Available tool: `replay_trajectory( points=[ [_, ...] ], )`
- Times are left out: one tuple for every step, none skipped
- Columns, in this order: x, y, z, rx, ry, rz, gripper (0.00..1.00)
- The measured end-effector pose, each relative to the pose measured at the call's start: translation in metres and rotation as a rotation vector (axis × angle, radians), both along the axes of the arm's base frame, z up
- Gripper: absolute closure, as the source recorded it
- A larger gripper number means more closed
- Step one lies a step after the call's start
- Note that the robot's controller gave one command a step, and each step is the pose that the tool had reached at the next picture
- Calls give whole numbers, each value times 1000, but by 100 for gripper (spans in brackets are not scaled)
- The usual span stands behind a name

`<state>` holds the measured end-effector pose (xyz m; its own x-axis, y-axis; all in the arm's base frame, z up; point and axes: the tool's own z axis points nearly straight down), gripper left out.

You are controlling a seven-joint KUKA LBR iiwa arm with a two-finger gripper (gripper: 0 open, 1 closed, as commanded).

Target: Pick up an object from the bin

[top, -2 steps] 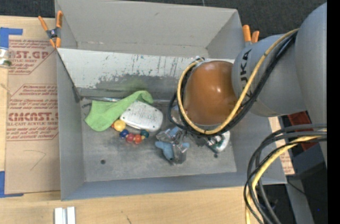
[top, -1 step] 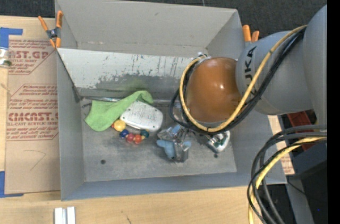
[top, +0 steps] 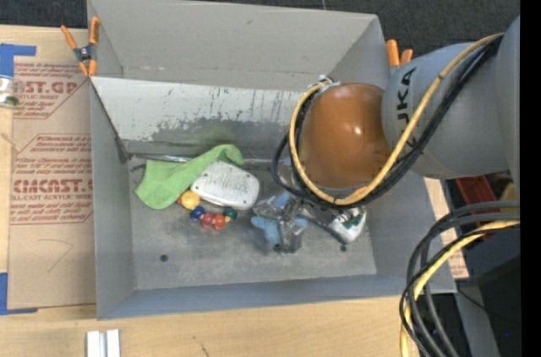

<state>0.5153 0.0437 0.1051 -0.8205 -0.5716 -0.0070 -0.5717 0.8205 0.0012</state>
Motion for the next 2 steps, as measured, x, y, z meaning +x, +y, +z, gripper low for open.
replay_trajectory(
  points=[
    [0,0,4,0,-1,0,100],
    [-1,0,6,0,4,0,100]
  ],
)
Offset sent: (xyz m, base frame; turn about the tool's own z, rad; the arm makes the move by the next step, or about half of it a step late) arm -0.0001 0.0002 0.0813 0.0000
